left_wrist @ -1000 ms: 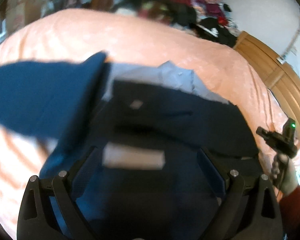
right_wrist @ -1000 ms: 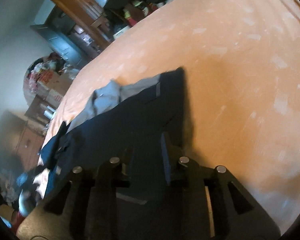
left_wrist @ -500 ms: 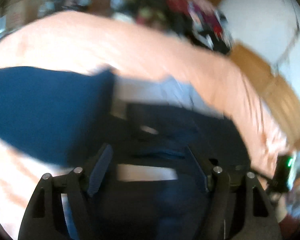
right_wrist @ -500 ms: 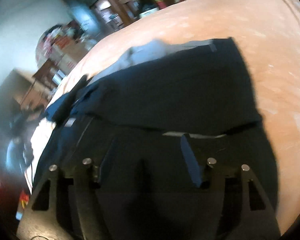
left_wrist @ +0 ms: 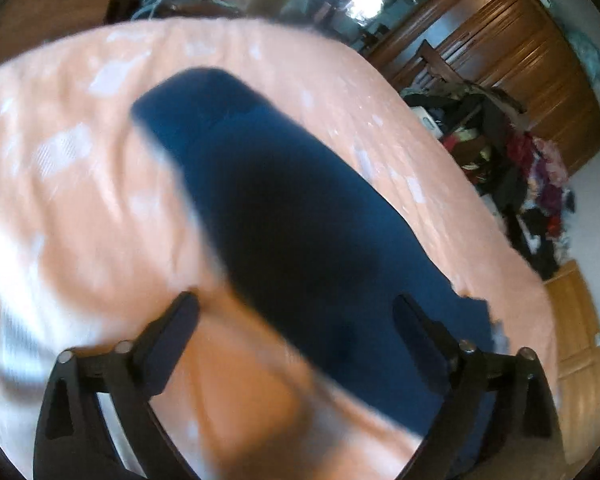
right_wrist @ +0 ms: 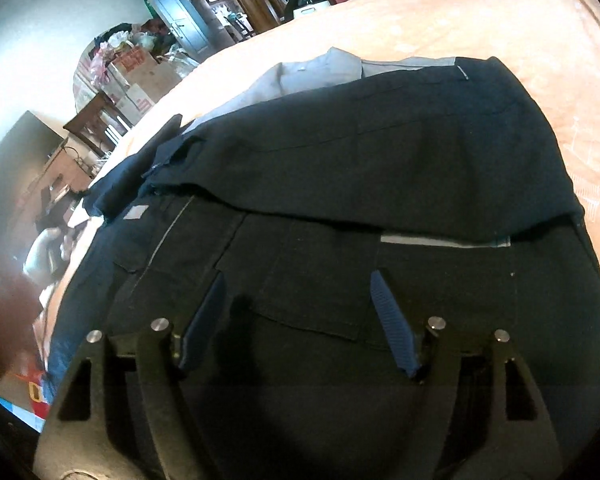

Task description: Fold small clothes

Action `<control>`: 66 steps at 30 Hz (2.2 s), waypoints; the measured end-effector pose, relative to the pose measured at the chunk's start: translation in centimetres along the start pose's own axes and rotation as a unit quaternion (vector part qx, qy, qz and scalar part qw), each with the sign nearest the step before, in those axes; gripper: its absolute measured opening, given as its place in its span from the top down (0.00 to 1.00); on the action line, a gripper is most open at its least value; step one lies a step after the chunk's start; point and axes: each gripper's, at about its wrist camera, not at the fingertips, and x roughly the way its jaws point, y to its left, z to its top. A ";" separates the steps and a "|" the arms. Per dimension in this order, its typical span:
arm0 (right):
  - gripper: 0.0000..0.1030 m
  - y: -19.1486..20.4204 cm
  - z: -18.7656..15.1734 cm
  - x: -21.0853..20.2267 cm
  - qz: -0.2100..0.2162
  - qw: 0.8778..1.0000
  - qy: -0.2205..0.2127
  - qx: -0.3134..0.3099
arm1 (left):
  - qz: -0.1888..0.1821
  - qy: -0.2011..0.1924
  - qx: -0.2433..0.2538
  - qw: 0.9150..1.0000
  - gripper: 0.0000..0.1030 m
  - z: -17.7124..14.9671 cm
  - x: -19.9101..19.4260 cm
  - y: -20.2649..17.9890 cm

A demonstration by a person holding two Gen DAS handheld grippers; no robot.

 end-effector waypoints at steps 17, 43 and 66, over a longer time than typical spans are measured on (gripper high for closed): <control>0.29 -2.2 0.4 -2.7 0.038 0.996 -0.029 0.072 | -0.314 0.089 0.301 0.896 0.22 -18.7 -6.1 -29.2; 0.32 27.4 14.0 22.7 0.015 0.913 0.259 -0.316 | -0.257 0.075 0.056 0.962 0.31 -22.3 -4.0 -12.6; 0.28 7.0 10.3 10.1 0.074 0.983 0.147 0.079 | -0.280 0.074 0.050 0.956 0.26 -22.3 -3.3 -12.5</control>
